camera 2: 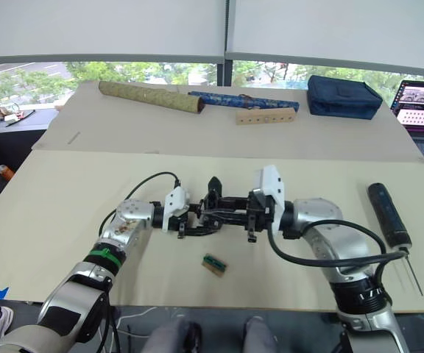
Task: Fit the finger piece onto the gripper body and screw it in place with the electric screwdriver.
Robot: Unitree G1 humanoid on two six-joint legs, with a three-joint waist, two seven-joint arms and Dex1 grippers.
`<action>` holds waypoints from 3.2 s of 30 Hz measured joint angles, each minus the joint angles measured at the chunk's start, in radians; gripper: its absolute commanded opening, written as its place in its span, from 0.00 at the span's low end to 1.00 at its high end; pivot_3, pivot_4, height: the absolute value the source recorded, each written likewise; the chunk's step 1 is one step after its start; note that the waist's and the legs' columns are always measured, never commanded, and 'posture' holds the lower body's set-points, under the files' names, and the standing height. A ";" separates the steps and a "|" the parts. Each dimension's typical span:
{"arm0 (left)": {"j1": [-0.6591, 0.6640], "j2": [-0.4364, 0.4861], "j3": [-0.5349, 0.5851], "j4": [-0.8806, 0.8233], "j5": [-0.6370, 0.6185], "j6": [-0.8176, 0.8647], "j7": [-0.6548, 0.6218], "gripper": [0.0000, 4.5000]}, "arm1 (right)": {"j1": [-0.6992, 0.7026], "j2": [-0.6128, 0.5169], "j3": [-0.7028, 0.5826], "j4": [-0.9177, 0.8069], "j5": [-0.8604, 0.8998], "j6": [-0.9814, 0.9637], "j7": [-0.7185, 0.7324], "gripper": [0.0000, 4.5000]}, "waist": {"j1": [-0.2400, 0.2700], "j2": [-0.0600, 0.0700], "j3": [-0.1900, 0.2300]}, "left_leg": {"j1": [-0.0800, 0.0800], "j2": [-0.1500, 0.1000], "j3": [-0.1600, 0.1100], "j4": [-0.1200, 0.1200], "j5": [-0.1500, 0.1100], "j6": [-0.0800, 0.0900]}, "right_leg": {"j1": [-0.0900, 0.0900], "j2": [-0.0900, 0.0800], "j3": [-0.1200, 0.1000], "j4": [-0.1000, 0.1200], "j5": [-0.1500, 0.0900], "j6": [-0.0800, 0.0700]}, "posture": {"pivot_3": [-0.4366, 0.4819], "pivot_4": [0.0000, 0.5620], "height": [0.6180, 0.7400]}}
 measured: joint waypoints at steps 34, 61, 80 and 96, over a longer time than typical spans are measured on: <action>0.024 0.009 0.000 -0.044 0.000 0.037 0.022 0.51 | -0.004 0.060 0.096 0.096 -0.185 -0.088 -0.075 0.09 | -0.005 0.000 0.000 | 0.001 0.000 0.000 0.001 0.000 0.000 | 0.000 0.000 0.000 0.001 0.000 0.000 | 0.48 0.27 0.95; 0.053 0.037 0.001 -0.088 -0.001 0.077 0.029 0.51 | -0.032 0.078 0.132 0.128 -0.189 -0.025 -0.085 0.09 | -0.024 0.000 -0.012 | 0.005 0.001 0.000 -0.002 0.000 0.000 | 0.002 0.000 0.000 0.001 0.000 0.000 | 0.48 0.27 0.95; 0.072 0.042 0.003 -0.107 -0.005 0.083 0.044 0.51 | -0.086 0.058 0.166 0.149 -0.194 0.016 -0.057 0.09 | -0.027 0.000 -0.013 | 0.013 0.004 0.000 -0.004 0.000 0.000 | 0.010 0.000 0.000 -0.001 0.000 -0.001 | 0.48 0.27 0.95; 0.072 0.044 0.001 -0.108 -0.005 0.084 0.046 0.51 | -0.079 0.076 0.144 0.179 -0.183 -0.014 -0.033 0.09 | -0.028 0.000 -0.013 | 0.015 0.004 0.000 -0.005 -0.001 0.000 | 0.011 0.000 0.000 -0.002 0.000 -0.001 | 0.48 0.27 0.95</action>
